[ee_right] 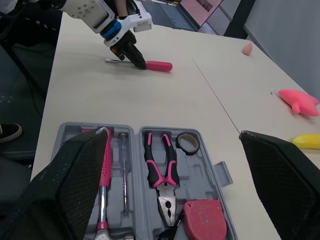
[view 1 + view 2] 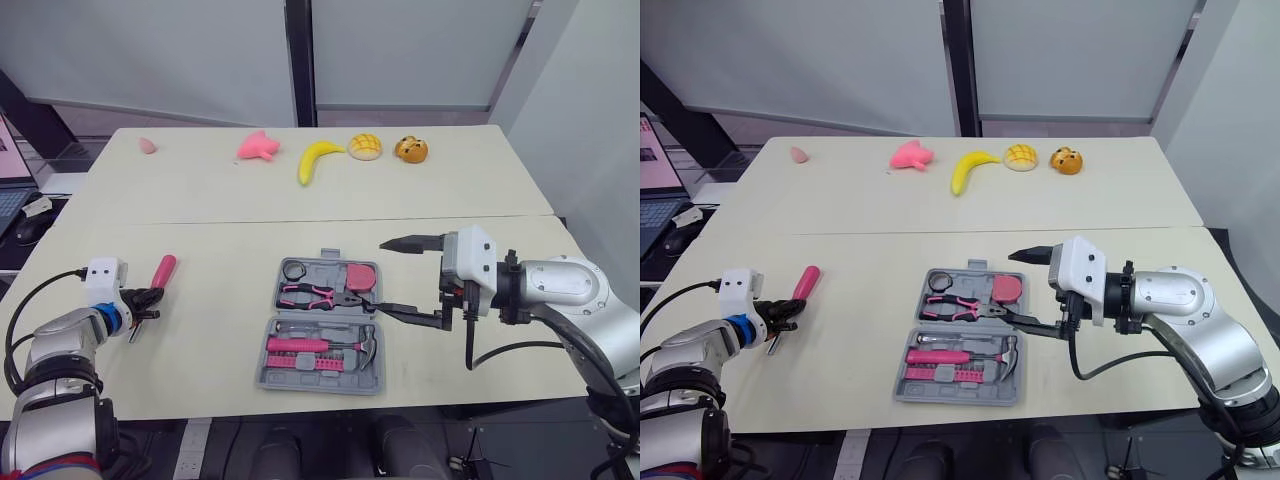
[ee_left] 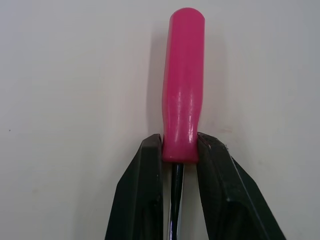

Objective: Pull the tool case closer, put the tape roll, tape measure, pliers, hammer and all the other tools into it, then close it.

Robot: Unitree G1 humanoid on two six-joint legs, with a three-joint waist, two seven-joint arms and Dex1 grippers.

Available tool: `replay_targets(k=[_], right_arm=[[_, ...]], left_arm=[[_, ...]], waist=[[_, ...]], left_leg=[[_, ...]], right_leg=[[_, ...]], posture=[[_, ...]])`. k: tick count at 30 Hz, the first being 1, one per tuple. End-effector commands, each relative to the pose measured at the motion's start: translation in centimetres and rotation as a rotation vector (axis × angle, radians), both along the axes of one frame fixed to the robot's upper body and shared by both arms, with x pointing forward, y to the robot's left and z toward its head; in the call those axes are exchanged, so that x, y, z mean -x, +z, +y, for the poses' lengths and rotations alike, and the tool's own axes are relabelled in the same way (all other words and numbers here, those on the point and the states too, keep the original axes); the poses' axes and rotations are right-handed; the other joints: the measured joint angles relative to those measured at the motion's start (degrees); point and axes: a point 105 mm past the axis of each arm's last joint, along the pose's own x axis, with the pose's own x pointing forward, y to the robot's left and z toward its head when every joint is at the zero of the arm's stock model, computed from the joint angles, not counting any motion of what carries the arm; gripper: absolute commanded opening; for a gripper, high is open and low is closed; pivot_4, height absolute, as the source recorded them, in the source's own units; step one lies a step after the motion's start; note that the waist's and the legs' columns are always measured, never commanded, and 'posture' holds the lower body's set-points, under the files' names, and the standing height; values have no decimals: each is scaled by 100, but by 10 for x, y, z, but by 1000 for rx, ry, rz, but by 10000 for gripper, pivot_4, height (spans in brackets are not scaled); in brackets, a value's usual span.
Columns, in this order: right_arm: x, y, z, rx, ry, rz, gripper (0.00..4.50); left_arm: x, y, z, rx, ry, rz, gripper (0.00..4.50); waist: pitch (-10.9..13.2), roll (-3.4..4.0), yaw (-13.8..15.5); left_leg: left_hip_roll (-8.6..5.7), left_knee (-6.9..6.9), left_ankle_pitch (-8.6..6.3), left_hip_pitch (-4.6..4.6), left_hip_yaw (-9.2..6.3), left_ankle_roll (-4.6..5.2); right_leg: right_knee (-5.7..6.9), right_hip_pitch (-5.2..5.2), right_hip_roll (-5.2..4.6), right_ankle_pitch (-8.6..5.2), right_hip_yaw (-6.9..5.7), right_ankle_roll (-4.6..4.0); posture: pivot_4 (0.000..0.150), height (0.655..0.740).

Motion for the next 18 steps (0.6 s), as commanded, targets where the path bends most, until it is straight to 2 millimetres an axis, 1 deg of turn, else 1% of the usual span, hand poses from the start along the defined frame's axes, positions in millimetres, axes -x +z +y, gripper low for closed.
replay_targets(k=[1,5,8,10,12,15,18], right_arm=[[1,7,0,-17,0,-40,45000],[1,5,0,-20,-4,-38,45000],[0,5,0,-25,-9,-37,45000],[0,4,0,-29,-11,-35,45000],[0,4,0,-30,-11,-33,45000],[0,3,0,-27,-8,-30,45000],[0,3,0,-23,-5,-27,45000]], left_arm=[[4,13,0,5,-12,-52,5579],[19,18,-19,20,-72,-61,5579],[36,22,-36,34,-106,-61,5578],[45,22,-47,38,-110,-61,5578],[53,19,-63,42,-119,-57,5578],[61,16,-84,50,-122,-56,5578],[64,11,-103,51,-115,-62,5578]], waist=[[0,0,-3],[0,0,5],[0,-1,10],[0,-1,20],[0,-1,23],[0,-1,27],[0,-2,35]], left_leg=[[0,0,0,0,0,0],[1,0,0,-1,0,0],[1,1,0,-2,-2,0],[1,1,0,-2,-3,-1],[1,1,0,0,-3,-1],[-1,1,0,-1,0,-1],[-1,1,0,0,-1,-1]], right_leg=[[0,0,0,0,0,0],[0,0,-2,0,2,0],[0,0,-4,0,1,0],[0,0,-5,0,-1,0],[-1,2,-5,-1,0,1],[-5,2,-7,-1,2,2],[-6,3,-6,-1,1,2]], posture=[[1500,7400],[1500,7400],[1500,7400],[1500,7400],[1500,7400],[1500,7400],[1500,7400]])
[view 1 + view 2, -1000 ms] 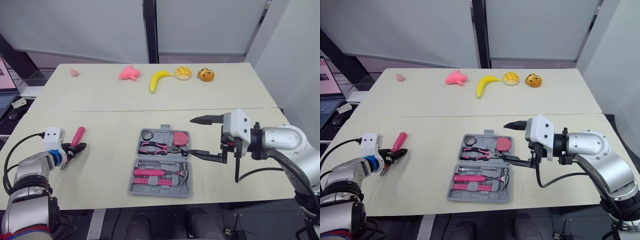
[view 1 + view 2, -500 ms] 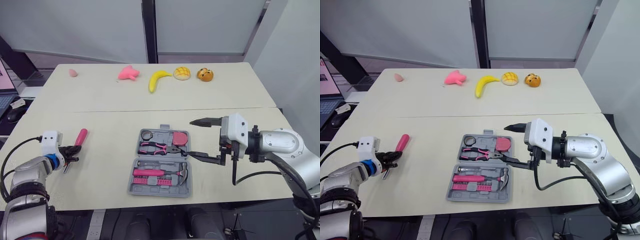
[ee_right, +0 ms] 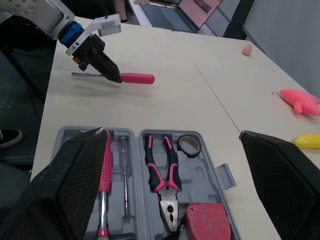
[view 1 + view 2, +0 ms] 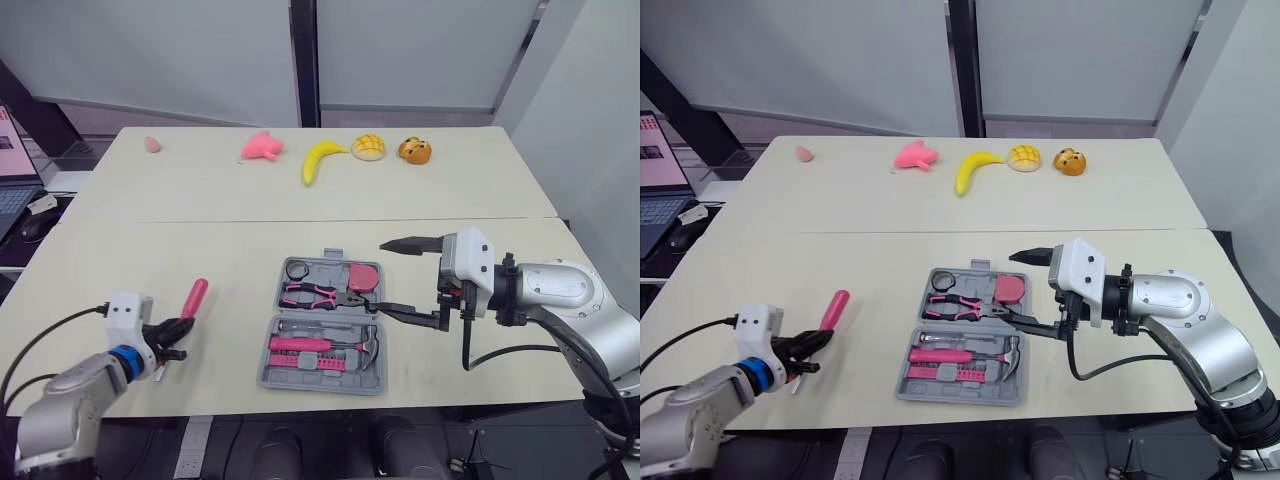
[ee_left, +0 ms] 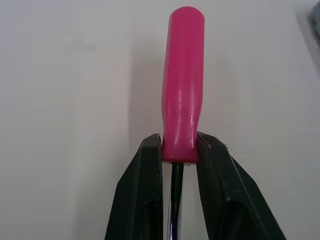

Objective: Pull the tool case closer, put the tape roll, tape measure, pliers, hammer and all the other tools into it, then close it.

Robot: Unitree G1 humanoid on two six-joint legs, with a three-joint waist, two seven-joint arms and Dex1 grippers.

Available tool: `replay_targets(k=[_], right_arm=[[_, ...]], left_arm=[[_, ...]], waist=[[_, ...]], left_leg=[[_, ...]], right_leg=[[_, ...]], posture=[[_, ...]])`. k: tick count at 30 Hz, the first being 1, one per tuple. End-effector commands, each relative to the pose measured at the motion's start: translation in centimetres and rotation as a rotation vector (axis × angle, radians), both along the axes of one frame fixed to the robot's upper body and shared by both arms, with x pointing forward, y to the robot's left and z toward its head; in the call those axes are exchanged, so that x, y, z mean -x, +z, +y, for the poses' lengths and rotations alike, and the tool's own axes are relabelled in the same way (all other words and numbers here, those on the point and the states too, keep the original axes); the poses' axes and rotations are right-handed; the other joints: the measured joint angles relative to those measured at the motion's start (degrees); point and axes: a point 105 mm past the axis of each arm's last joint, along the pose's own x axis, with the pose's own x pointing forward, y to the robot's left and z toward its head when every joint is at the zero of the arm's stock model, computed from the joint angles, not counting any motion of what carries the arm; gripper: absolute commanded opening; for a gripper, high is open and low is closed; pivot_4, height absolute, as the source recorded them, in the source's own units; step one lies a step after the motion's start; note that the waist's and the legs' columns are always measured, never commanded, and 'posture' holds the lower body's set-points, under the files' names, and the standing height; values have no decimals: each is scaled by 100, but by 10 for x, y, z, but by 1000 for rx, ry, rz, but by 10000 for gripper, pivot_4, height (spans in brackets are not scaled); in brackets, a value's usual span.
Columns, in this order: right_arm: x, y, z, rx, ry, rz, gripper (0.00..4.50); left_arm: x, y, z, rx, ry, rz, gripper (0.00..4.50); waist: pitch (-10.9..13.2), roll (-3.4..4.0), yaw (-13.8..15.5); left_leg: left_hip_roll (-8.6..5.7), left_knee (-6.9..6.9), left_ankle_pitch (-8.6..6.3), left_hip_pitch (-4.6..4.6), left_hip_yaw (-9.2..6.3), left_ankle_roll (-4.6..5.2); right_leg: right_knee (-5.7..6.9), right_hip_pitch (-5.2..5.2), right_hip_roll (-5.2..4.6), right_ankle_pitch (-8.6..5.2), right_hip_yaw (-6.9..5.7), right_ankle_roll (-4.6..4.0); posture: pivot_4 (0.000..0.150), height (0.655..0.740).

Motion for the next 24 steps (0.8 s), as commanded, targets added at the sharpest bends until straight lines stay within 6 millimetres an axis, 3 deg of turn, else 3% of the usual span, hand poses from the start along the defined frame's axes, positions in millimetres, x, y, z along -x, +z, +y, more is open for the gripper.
replay_targets(k=[1,10,24], right_arm=[[2,7,1,-4,11,-44,45000],[2,4,-2,15,17,-29,45000],[2,0,-2,29,15,-28,45000]], left_arm=[[-2,11,-18,-33,-5,-50,5578],[4,-7,-51,-21,49,7,5578],[-1,-16,-55,-13,155,20,5578]], waist=[[0,0,3],[0,0,8],[-1,0,26]], left_leg=[[0,0,0,1,0,0],[-2,-1,0,2,2,0],[-4,0,0,3,2,0]], right_leg=[[1,0,1,0,0,0],[-1,1,2,1,4,0],[-1,2,2,0,4,1]], posture=[[1500,7400],[1500,7400],[1500,7400]])
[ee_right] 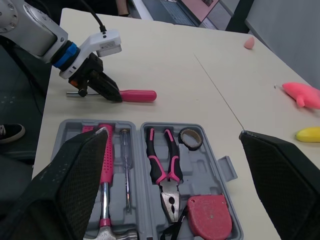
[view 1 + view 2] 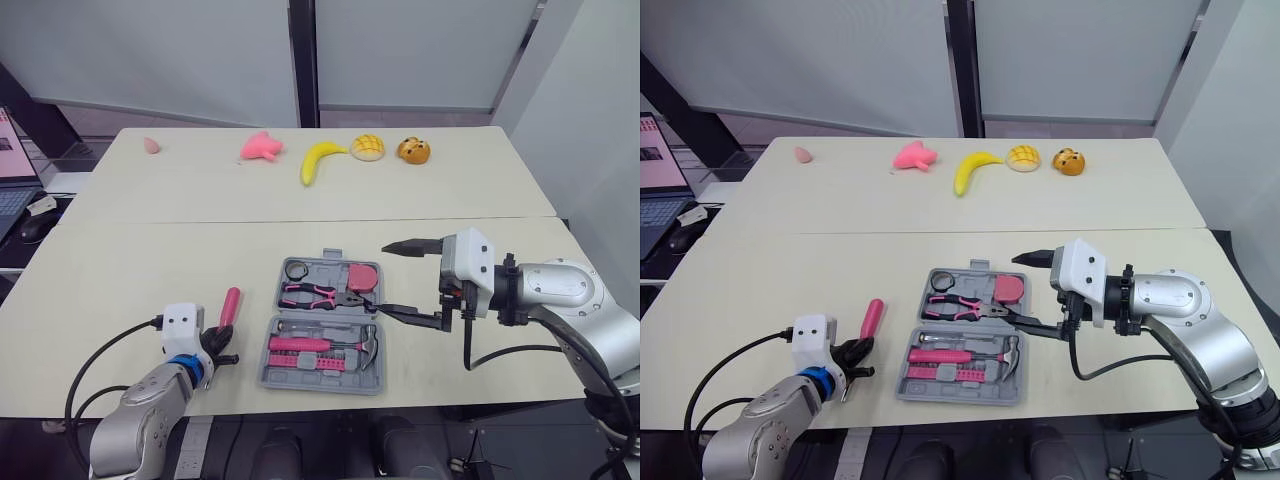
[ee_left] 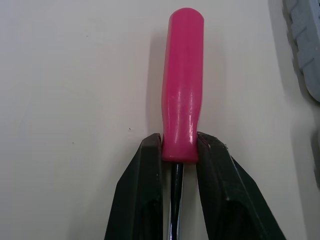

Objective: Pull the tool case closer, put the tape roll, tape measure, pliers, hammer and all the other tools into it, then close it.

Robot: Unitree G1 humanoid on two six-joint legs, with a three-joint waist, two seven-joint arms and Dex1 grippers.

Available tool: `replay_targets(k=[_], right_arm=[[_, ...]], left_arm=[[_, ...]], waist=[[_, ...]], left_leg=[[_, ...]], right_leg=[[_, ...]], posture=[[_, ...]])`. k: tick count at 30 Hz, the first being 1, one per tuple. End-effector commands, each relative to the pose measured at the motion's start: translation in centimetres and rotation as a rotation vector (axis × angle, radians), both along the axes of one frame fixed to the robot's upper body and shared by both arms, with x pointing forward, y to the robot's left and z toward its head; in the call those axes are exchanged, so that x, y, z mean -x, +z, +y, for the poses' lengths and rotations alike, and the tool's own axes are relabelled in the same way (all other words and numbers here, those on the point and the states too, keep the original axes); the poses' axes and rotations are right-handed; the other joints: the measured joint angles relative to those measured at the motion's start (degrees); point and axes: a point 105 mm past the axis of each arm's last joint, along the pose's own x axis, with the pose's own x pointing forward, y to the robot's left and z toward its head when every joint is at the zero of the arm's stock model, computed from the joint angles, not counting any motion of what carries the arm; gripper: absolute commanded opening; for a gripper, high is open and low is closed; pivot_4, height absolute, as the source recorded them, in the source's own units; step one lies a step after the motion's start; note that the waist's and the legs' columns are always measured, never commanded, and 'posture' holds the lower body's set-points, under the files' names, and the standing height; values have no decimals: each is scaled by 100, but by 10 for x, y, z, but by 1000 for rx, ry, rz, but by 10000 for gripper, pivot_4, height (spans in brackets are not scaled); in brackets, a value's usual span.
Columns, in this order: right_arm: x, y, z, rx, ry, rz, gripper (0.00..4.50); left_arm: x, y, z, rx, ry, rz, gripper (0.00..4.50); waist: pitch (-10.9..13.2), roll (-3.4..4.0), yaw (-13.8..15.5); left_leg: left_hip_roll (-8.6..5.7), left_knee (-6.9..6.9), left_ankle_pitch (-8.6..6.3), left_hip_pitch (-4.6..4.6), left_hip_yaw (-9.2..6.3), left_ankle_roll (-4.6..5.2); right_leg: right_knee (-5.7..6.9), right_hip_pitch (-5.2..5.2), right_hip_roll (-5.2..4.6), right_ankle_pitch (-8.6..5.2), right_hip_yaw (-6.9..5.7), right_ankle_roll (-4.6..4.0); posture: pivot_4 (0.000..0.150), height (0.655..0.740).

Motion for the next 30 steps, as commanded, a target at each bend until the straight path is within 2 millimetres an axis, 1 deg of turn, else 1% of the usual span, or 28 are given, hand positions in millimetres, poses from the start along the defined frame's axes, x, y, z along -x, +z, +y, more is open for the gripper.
replay_targets(k=[1,7,8,9,13,18,23,27,30], right_arm=[[4,4,1,4,17,-37,45000],[4,3,0,12,13,-40,45000],[4,3,0,14,13,-41,45000],[4,3,0,16,13,-42,45000],[3,4,-1,18,13,-48,45000],[3,4,-2,20,10,-49,45000],[3,3,-3,20,9,-50,45000],[3,3,-2,16,12,-52,45000],[2,2,-1,16,13,-52,45000]], left_arm=[[-2,3,-2,7,14,-14,5578],[-2,8,-3,11,43,-13,5578],[-2,10,-5,18,43,-14,12808],[-3,12,-6,20,41,-17,15356],[-2,20,-9,27,35,-25,27906],[3,28,-4,28,64,-46,44933],[10,30,-4,44,61,-54,44933],[14,21,-3,11,10,-23,44933],[12,19,-2,-32,-40,-17,44933]], waist=[[0,0,2],[0,0,5],[0,0,5],[0,0,4],[0,0,-1],[0,-1,-1],[0,-1,-1],[1,-1,-2],[1,-1,0]], left_leg=[[0,0,0,0,0,0],[-1,0,0,0,0,0],[0,0,0,0,0,0],[0,0,0,0,0,0],[0,0,0,0,0,0],[0,0,0,-1,0,0],[-1,0,0,-1,0,0],[0,0,0,-1,0,0],[-1,0,0,-1,0,0]], right_leg=[[0,0,0,0,0,0],[-1,1,0,0,0,0],[-1,1,0,0,0,0],[-1,1,0,0,0,0],[-1,0,0,0,0,0],[-2,0,0,-1,0,1],[-3,0,0,-1,0,1],[-3,0,0,-2,0,3],[-4,0,0,-4,0,5]], posture=[[1500,7400],[1500,7400],[1500,7400],[1500,7400],[1500,7400],[1500,7400],[1500,7400],[1500,7400],[1500,7400]])
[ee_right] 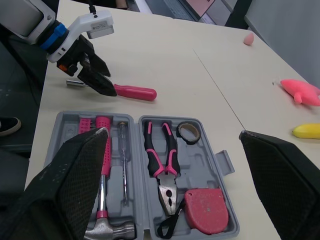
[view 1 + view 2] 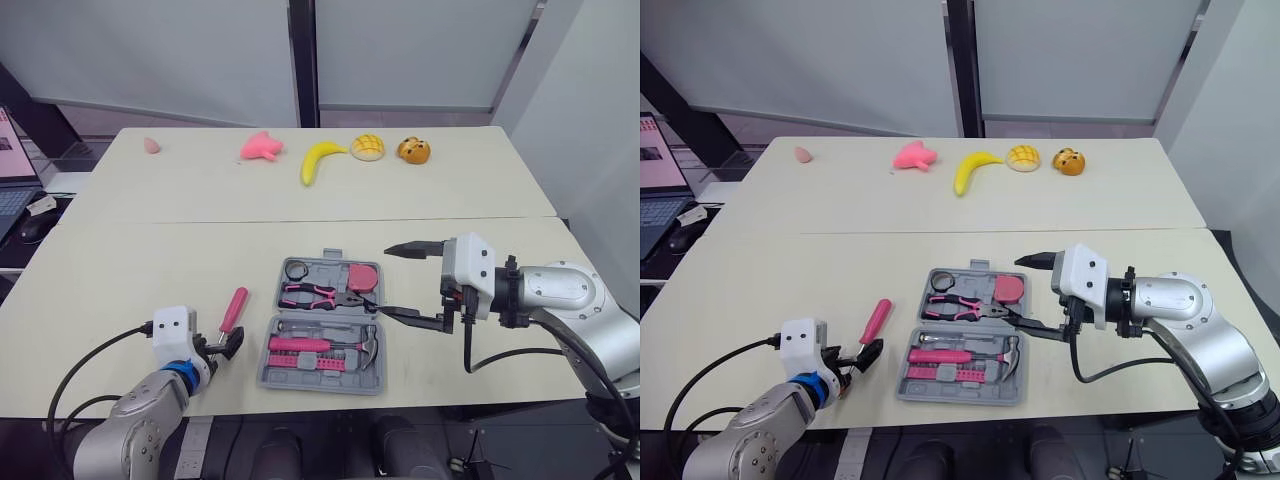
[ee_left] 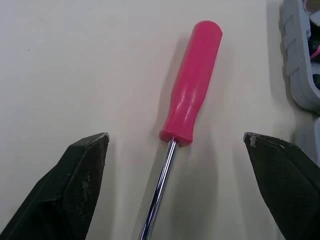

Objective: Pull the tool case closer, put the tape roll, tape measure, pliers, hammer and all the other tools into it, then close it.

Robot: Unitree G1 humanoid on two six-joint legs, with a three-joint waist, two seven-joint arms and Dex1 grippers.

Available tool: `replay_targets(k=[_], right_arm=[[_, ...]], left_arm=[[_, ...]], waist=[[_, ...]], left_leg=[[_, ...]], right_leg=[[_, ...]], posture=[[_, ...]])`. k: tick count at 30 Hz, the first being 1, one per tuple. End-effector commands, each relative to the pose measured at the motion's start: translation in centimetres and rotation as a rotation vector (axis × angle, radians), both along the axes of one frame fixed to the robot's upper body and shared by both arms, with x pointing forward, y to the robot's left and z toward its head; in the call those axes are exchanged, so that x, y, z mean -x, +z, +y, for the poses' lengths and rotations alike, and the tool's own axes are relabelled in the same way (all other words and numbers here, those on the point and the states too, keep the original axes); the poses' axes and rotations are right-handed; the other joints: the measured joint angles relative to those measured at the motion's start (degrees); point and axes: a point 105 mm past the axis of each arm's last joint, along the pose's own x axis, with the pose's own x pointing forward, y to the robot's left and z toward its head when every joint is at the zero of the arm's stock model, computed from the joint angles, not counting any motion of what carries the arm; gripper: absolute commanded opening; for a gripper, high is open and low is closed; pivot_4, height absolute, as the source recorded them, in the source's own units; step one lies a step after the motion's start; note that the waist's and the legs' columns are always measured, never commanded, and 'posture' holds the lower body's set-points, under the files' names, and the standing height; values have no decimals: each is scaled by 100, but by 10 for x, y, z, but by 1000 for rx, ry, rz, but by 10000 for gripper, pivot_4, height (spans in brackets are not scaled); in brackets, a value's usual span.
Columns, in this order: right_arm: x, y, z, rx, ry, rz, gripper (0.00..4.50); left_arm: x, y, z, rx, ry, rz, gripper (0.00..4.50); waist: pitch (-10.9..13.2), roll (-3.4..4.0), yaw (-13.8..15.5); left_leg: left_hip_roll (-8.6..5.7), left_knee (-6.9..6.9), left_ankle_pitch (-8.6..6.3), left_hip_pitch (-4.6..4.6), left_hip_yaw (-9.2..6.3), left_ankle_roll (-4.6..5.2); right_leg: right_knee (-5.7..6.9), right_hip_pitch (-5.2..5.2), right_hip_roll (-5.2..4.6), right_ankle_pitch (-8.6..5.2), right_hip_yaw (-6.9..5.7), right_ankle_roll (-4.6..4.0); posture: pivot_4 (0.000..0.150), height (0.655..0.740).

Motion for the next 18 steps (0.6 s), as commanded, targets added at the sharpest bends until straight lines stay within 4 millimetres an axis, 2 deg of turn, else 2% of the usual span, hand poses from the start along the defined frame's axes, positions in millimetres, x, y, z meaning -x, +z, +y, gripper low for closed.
replay_targets(k=[1,6,9,12,15,18], right_arm=[[2,6,2,-2,19,-40,45000],[3,6,1,0,16,-40,45000],[3,6,2,-1,16,-40,45000],[4,8,3,-5,14,-36,45000],[6,5,5,2,10,2,45000],[8,4,7,3,8,29,45000]], left_arm=[[-5,6,1,-61,-72,-35,44933],[-5,7,3,-115,-211,-55,44933],[-5,14,6,-143,-310,-86,44933],[-2,35,11,-160,-463,-140,44933],[-7,60,26,-313,-692,-182,44933],[-13,76,33,-429,-869,-208,44933]], waist=[[0,0,0],[1,1,-4],[1,1,-4],[3,1,-4],[4,3,-3],[7,9,-3]], left_leg=[[0,0,0,0,0,0],[0,-2,0,0,1,0],[1,-2,0,-1,1,0],[1,-3,0,-2,1,0],[2,-4,0,-2,2,0],[2,-6,0,-4,3,0]], right_leg=[[-1,0,0,-1,0,1],[-2,-2,0,0,1,-1],[-3,-3,0,-5,0,5],[-3,-4,0,-14,-2,16],[-4,-7,0,-16,-2,13],[-4,-10,-2,-32,-2,-14]], posture=[[1500,7400],[1500,7400],[1500,7400],[1500,7400],[1500,7400],[1500,7400]])
